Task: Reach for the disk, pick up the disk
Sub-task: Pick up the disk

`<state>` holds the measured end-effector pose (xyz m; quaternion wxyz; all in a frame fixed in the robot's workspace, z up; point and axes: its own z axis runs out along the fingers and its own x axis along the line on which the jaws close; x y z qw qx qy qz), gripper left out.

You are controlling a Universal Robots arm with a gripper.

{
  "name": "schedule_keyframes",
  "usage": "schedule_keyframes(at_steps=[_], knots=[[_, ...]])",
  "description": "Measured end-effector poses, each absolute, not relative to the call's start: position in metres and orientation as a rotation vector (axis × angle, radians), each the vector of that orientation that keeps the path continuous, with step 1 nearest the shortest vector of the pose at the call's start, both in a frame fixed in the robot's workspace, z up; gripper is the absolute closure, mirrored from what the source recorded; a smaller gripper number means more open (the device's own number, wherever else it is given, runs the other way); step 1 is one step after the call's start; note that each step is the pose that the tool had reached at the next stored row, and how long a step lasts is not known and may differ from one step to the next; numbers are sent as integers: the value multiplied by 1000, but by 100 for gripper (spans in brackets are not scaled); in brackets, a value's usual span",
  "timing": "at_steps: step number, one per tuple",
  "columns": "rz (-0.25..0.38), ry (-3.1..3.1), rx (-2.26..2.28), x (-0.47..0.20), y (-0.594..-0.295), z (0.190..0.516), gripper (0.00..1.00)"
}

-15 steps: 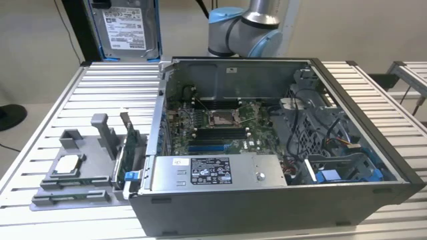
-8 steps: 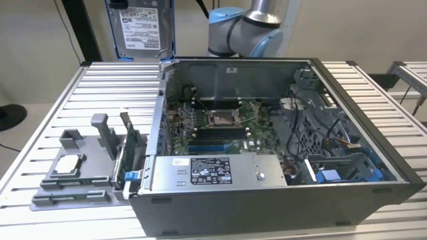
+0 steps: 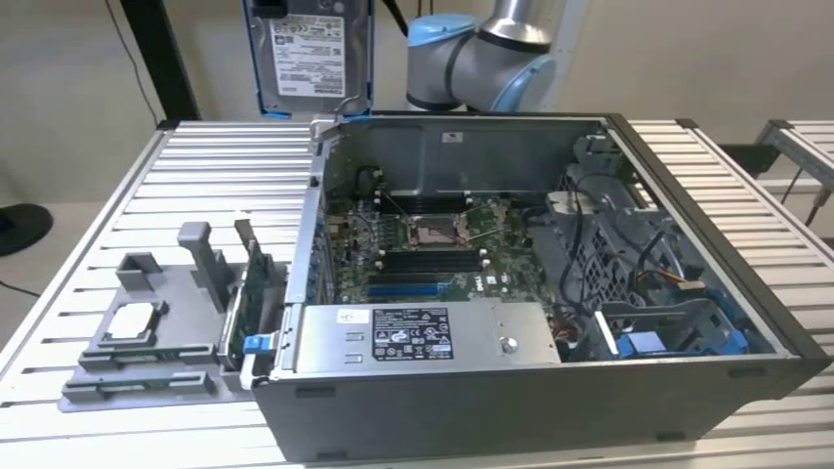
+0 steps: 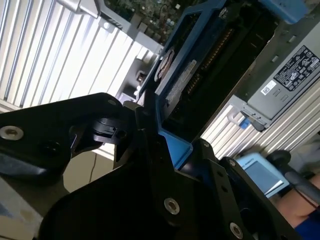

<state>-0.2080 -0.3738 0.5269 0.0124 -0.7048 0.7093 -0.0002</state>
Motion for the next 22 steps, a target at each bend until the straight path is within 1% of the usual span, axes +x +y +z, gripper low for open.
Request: schedule_keyframes(at_steps=[22], knots=[[13, 2217, -2203, -119, -374, 527, 100]])
